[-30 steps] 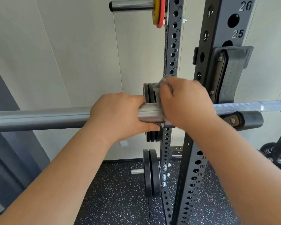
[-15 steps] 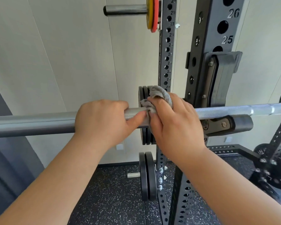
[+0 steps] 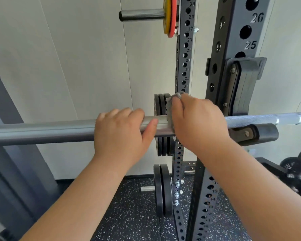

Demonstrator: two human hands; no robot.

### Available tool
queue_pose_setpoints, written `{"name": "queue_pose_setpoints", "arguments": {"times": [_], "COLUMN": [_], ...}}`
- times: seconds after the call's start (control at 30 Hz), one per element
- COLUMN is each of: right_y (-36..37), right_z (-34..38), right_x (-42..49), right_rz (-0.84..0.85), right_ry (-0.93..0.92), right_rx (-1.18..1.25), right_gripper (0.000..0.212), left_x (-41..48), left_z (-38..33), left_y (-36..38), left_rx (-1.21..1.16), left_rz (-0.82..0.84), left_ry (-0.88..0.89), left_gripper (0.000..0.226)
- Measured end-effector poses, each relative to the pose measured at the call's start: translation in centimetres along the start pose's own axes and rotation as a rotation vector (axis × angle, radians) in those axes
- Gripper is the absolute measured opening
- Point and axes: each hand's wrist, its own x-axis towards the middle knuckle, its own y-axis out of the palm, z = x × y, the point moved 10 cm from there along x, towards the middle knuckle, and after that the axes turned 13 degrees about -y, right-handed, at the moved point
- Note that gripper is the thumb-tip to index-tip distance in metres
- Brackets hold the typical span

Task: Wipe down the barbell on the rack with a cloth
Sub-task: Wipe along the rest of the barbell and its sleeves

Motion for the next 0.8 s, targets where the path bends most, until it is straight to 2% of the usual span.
{"name": "queue_pose_setpoints", "arguments": {"times": [0.07, 0.13, 0.3, 0.43, 0.53, 0.63, 0.67, 0.73, 0.8], "right_y": [0.0, 0.3, -1.0, -0.3, -0.2, -0.2, 0.0, 0.1, 0.0], "right_z": [0.7, -0.9, -3.6, -3.3, -2.8, -3.0, -3.1, -3.0, -2.9], "right_x": [-1.9, -4.3, -5.4, -5.9, -7.0, -7.3, -7.2, -6.6, -6.0], "right_rz": [-0.05, -0.06, -0.185, -0.196, -0.104, -0.051, -0.048, -0.071, -0.095], "right_ry": [-0.082, -0.068, 0.055, 0.055, -0.059, -0.074, -0.045, 0.017, 0.064], "right_rx": [-0.057, -0.042, -0.199, -0.083, -0.089, -0.194, -0.221, -0.253, -0.267], "right_gripper": [0.044, 0.053, 0.045, 0.043, 0.044, 0.031, 0.028, 0.018, 0.019], "left_x": [0.8, 1.4, 2.2, 2.5, 3.6, 4.2, 4.2, 3.9, 2.4], "left_z": [0.1, -0.2, -0.3, -0.6, -0.1, 0.3, 0.3, -0.1, -0.9], "left_y": [0.1, -0.2, 0.4, 0.6, 1.5, 2.7, 2.6, 0.9, -0.8], "left_rx": [0.035, 0.08, 0.148, 0.142, 0.095, 0.04, 0.037, 0.036, -0.017], "left_rz": [0.012, 0.032, 0.099, 0.145, 0.316, 0.493, 0.473, 0.256, 0.062], "left_ry": [-0.024, -0.044, -0.071, -0.063, -0.107, -0.177, -0.178, -0.113, -0.032], "left_gripper": [0.051, 0.06, 0.064, 0.066, 0.07, 0.07, 0.069, 0.063, 0.054]}}
